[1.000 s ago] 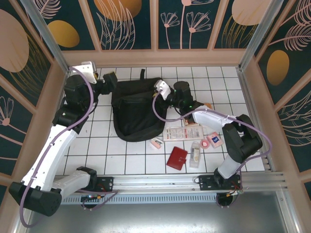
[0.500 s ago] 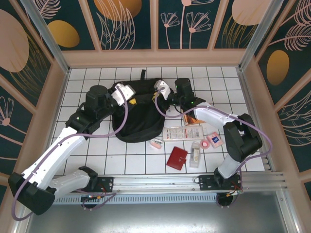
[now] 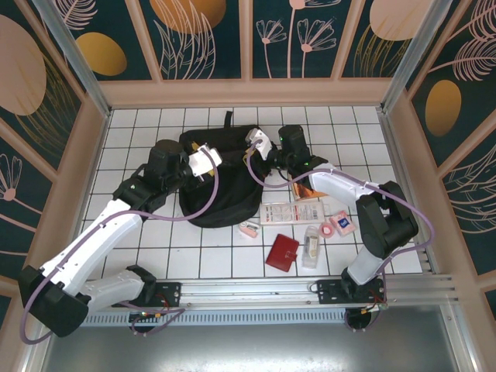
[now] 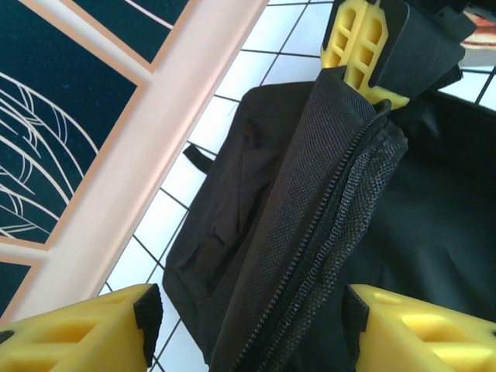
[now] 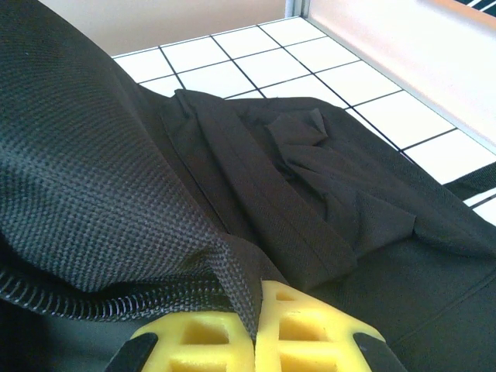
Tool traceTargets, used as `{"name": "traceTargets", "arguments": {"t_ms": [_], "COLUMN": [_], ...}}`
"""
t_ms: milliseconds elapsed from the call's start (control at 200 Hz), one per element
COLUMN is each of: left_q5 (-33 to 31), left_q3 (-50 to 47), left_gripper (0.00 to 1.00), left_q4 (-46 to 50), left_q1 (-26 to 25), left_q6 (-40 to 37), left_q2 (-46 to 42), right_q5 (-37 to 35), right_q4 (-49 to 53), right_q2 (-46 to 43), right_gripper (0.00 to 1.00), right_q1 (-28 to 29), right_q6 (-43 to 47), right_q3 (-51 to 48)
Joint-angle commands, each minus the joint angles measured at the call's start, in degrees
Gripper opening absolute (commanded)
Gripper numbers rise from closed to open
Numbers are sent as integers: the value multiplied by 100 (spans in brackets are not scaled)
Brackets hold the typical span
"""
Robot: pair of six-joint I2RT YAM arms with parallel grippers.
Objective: Pack the student bag
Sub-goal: Open the student bag at the center of the table.
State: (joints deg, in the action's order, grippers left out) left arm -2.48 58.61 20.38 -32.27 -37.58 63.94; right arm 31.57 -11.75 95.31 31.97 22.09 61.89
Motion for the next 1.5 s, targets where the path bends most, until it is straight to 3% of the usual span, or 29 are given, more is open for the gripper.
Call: {"name": "traceTargets", "arguments": {"t_ms": [0, 220, 310, 435, 540, 646, 841, 886, 1061, 1071, 1096, 1111, 1186, 1221, 1306, 1376, 1496], "left_q5": [-168, 131, -25, -63, -51, -216, -541, -691, -1287, -1357, -1532, -1600, -1737, -1842, -2009, -2144, -2099], "left_q3": [34, 455, 461, 440, 461, 410, 276, 280, 626, 661, 755, 810, 933, 933, 1059, 1328, 1672], "left_gripper": [62, 50, 45, 29, 0, 0, 0, 0, 0, 0, 0, 0, 0, 0, 0, 0, 0], "left_q4": [-66, -61, -137, -298, -268, -489, -835, -907, -885, -869, -822, -784, -794, -904, -1053, -983, -887], "left_q1": [-28, -50, -149, -190, -183, -185, -188, -191, -188, -191, -191, -189, -187, -187, -165, -157, -149], "left_q6": [12, 247, 326, 490, 513, 789, 1268, 1548, 2836, 2913, 3116, 3215, 3555, 3763, 4160, 4327, 4396], "left_q2": [244, 754, 911, 915, 828, 728, 687, 719, 1048, 1085, 1161, 1210, 1345, 1364, 1468, 1650, 1921], "right_q5": [212, 183, 191, 29, -283, -314, -710, -1087, -2964, -3041, -3257, -3445, -4535, -4710, -4292, -4032, -2736], "right_q4": [-148, -213, -223, -259, -369, -511, -736, -675, -551, -544, -520, -488, 155, 794, 1591, 1350, 961], "right_q2": [-71, -137, -136, -153, -239, -475, -1179, -1369, -2012, -2050, -2120, -2155, -2151, -2070, -1958, -2174, -2396], "right_gripper": [0, 0, 0, 0, 2, 25, 48, 55, 59, 62, 93, 98, 99, 99, 99, 99, 98], "right_q1": [-12, -6, 9, 47, 37, 53, 145, 193, 297, 298, 301, 297, 236, 96, -310, -578, -1461], "right_q6": [-53, -105, -152, -188, -314, -324, -526, -464, -710, -740, -833, -914, -1787, -2264, -2686, -3106, -4338], "right_q3": [97, -8, -19, -62, -106, -214, -529, -569, -642, -654, -664, -652, -320, 32, 435, 104, -414]}}
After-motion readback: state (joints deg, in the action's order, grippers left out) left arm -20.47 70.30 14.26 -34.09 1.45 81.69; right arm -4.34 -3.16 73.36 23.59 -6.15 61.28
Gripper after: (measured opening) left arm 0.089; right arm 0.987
